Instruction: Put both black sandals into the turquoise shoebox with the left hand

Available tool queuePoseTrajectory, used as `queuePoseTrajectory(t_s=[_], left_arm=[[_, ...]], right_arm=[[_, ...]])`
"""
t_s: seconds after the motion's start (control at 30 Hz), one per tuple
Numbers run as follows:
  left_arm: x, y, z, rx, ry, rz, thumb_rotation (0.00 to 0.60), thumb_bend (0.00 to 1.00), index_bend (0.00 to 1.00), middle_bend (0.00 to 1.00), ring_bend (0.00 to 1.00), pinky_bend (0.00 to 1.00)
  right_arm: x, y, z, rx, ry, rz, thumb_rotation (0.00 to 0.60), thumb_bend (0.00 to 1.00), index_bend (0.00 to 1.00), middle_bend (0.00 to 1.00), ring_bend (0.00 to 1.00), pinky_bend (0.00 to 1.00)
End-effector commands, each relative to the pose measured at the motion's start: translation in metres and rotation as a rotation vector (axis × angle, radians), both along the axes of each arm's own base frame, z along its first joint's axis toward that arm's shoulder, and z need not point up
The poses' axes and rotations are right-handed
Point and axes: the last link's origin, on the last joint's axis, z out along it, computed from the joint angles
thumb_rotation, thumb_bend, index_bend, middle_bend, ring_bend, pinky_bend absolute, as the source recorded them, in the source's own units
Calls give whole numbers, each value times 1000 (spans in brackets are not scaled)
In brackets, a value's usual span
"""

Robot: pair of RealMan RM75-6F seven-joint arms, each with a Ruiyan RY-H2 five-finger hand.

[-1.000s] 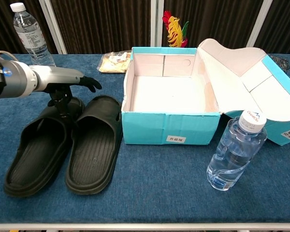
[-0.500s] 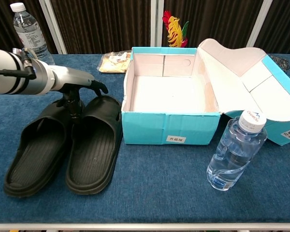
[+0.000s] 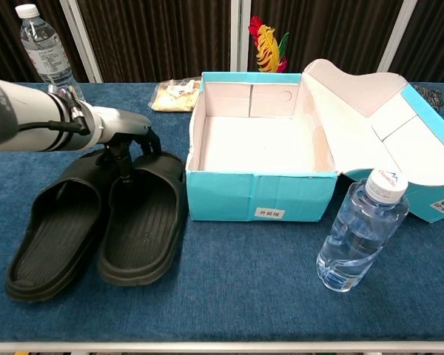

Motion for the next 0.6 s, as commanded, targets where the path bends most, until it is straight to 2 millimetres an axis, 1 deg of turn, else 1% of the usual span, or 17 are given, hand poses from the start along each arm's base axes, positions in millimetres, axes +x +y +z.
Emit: queuePoseTrajectory(t_s=[0.03, 0.13, 0.43, 0.53, 0.6], left_arm=[[-1, 1, 7, 33, -33, 10, 600, 35, 495, 529, 901, 781], [-4, 1, 22, 70, -56, 1, 600, 36, 503, 538, 903, 781], [-21, -1, 84, 242, -128, -21, 600, 36, 503, 538, 902, 781], [-24, 0, 104, 300, -177, -27, 600, 36, 503, 538, 901, 781], [-23, 4, 116, 340, -248, -21, 600, 36, 503, 539, 901, 781]], right_arm=[[0, 0, 0, -1, -1, 0, 600, 18, 19, 47, 0, 0], [0, 0, 0, -2, -2, 3, 600, 18, 19, 47, 0, 0], [3, -2, 0, 0, -4, 21, 600, 18, 19, 47, 0, 0], [4, -2, 0, -1, -2, 27, 600, 18, 19, 47, 0, 0], [5, -2, 0, 0, -1, 30, 600, 18, 19, 47, 0, 0]])
